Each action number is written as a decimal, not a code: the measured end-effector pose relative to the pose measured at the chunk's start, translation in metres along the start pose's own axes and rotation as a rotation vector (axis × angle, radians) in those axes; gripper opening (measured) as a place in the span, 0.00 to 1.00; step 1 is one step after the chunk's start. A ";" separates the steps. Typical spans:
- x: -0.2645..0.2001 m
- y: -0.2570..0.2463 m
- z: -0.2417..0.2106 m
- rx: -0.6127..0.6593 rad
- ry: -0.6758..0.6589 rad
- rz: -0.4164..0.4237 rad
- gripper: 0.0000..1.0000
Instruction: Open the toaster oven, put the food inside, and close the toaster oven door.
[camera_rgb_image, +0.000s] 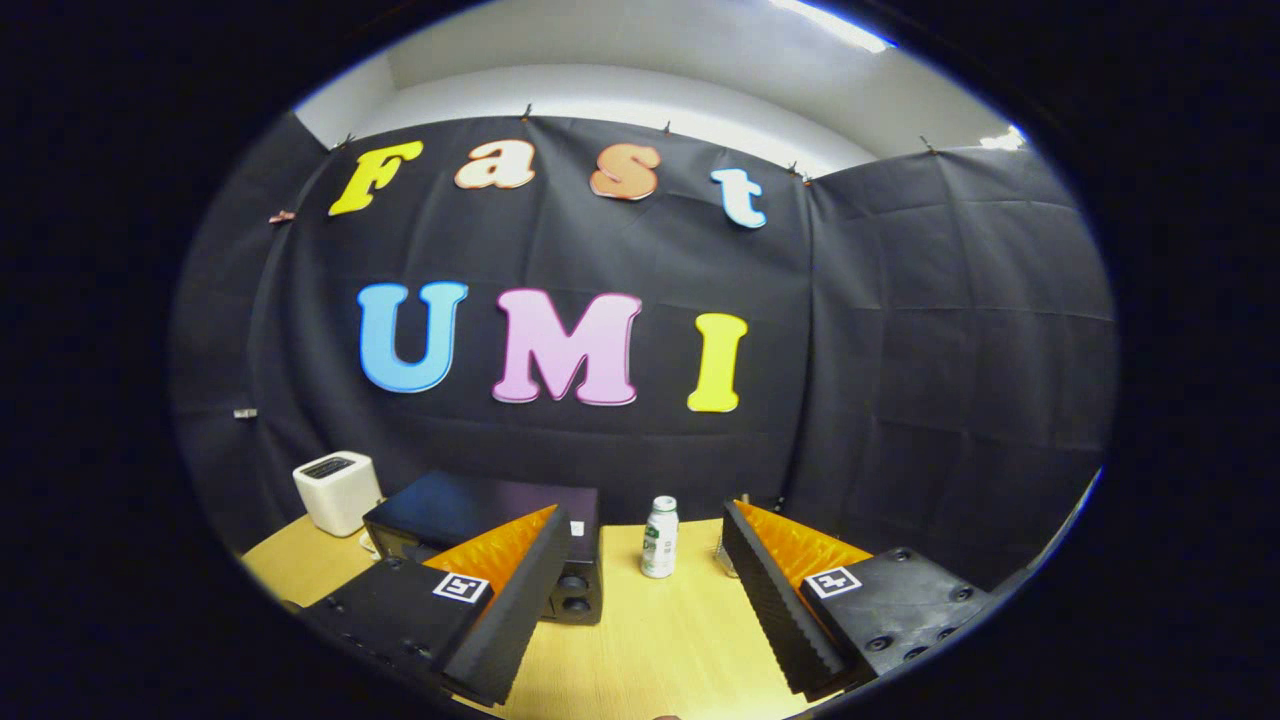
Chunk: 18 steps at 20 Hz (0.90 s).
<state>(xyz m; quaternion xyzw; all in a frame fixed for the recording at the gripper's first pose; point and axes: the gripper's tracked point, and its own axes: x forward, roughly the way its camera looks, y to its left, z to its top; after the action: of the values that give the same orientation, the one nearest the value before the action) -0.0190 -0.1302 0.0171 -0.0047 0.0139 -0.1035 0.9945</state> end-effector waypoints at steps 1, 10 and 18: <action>-0.006 -0.003 0.008 0.015 -0.023 -0.006 0.98; -0.007 0.017 0.024 0.044 -0.024 0.047 0.98; -0.007 0.050 0.022 0.048 -0.011 0.106 0.98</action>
<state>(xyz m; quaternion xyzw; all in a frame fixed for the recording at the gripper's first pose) -0.0147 -0.0801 0.0383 0.0193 0.0061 -0.0508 0.9985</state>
